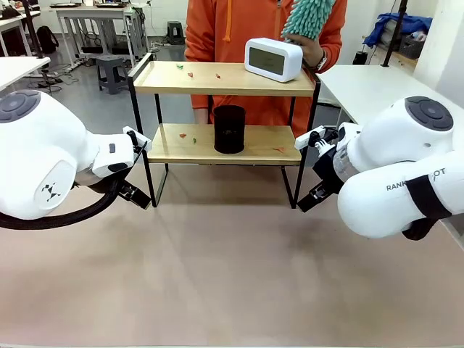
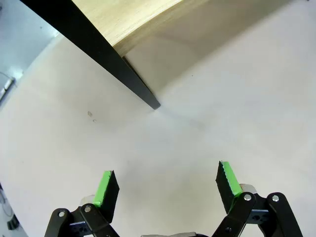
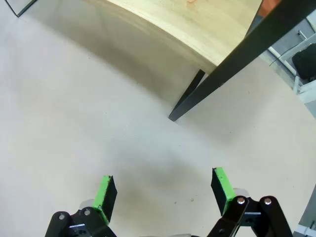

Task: Clean the shelf.
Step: Pick up the Duster from the human.

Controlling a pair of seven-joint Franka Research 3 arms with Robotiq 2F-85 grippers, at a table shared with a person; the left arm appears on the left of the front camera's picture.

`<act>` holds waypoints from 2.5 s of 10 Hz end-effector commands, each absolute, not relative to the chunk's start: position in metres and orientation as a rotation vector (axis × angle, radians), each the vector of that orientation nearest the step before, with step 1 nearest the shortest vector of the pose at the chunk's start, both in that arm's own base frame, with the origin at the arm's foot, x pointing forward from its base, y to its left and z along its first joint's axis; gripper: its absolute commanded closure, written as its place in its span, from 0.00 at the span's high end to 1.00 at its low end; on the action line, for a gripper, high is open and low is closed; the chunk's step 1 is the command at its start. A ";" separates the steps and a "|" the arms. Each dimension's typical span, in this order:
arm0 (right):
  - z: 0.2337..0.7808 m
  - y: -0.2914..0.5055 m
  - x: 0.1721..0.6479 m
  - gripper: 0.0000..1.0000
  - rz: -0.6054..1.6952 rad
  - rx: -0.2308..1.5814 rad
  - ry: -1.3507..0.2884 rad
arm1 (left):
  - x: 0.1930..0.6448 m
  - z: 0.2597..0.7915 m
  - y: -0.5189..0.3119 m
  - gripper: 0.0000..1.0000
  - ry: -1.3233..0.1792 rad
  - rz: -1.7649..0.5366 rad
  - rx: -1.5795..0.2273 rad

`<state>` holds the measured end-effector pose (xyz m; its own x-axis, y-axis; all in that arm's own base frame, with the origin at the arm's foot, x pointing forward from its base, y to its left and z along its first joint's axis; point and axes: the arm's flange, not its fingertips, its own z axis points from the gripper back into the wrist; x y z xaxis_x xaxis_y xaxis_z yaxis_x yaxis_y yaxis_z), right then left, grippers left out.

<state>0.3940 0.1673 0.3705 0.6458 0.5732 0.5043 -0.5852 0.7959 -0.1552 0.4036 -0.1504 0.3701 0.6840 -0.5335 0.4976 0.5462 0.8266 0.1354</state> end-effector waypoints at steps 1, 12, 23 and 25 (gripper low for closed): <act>0.371 0.167 0.394 1.00 0.659 0.023 -0.566 | 0.404 0.370 -0.151 1.00 -0.550 -0.606 -0.024; 0.432 0.083 0.390 1.00 0.242 0.329 -0.383 | 0.369 0.426 -0.103 1.00 -0.343 -0.687 -0.412; 0.417 -0.216 0.281 1.00 -0.632 1.008 -0.629 | 0.347 0.407 0.098 1.00 -0.798 0.254 -1.232; 0.460 -0.251 0.248 1.00 -0.591 1.202 -0.613 | 0.333 0.429 0.158 1.00 -0.842 0.131 -1.306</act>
